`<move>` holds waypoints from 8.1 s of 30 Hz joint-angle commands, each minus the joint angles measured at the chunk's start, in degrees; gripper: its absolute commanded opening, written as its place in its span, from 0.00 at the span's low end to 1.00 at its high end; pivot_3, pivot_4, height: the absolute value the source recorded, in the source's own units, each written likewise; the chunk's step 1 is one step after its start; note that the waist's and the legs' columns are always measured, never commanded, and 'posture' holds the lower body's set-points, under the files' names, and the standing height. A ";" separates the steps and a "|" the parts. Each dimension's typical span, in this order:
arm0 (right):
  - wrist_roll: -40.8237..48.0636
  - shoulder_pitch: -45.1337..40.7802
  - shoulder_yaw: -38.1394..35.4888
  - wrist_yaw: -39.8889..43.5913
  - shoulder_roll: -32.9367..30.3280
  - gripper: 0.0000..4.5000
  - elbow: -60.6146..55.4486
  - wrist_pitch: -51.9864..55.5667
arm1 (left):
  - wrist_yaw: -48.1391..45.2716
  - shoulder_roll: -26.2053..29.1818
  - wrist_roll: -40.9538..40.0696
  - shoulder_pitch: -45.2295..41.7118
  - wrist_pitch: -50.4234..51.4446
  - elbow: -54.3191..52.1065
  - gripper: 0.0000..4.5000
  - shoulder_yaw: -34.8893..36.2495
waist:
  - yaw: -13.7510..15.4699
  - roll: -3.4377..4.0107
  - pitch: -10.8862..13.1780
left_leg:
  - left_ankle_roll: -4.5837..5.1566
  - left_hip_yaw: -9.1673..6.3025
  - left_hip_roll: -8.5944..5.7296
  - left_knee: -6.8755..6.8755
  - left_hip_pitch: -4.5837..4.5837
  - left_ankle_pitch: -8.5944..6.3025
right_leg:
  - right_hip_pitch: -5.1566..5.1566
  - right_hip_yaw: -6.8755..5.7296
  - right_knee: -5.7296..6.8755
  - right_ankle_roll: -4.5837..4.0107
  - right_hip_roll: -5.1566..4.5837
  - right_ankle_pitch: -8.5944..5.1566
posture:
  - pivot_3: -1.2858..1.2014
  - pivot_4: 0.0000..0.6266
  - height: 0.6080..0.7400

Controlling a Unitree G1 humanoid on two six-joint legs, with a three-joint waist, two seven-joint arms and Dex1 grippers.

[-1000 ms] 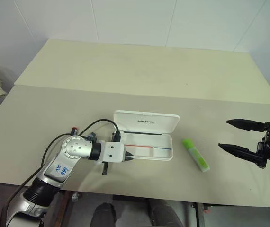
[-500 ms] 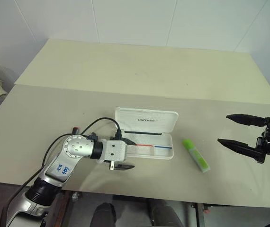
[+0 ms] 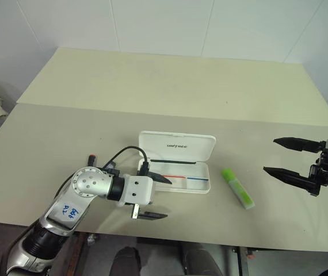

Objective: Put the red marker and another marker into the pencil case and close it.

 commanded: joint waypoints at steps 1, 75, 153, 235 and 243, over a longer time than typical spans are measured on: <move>0.07 -1.43 0.09 0.95 -0.77 1.00 0.18 -1.14 | -0.12 1.61 -4.02 0.34 2.27 -5.31 0.99 3.48 | 0.00 0.00 0.00 | 0.00 0.00 0.00 0.02 0.00 0.00 | 0.02 0.00 0.00 0.00 0.00 0.00 | 0.52 0.24 1.00; -2.77 -21.30 16.89 13.37 3.93 1.00 16.91 -9.58 | 53.91 -31.89 -4.16 33.87 1.83 1.12 0.49 30.87 | -1.41 -0.10 0.06 | 0.30 0.02 -0.25 0.15 0.20 0.05 | 0.40 0.18 -0.39 -0.61 -0.22 -0.09 | 0.52 0.24 1.00; 1.74 0.79 1.46 2.21 4.63 1.00 0.29 -7.89 | 7.04 -8.36 2.31 -17.07 3.66 15.51 0.14 -1.74 | -1.07 -0.38 0.30 | 0.12 -0.05 -0.19 0.09 -0.10 -0.04 | 0.02 0.02 -0.11 0.16 -0.15 0.12 | 0.52 0.24 1.00; -20.77 4.55 19.64 -35.03 22.03 0.25 2.72 2.02 | -8.51 -0.48 -43.21 14.76 4.77 2.05 1.00 39.92 | -2.70 -1.54 -0.45 | 0.20 -0.06 -0.11 -0.25 0.25 -0.03 | 0.75 -0.14 -1.26 -1.16 -0.33 0.14 | 0.52 0.24 1.00; -13.16 -1.63 15.20 -27.96 17.88 0.25 -2.33 2.90 | -9.69 0.11 -44.59 14.39 5.03 4.68 1.00 41.55 | -2.83 -0.83 0.00 | 0.29 -0.04 -0.14 -0.36 0.14 -0.09 | 0.68 -0.15 -1.47 -1.07 -0.35 0.19 | 0.52 0.24 1.00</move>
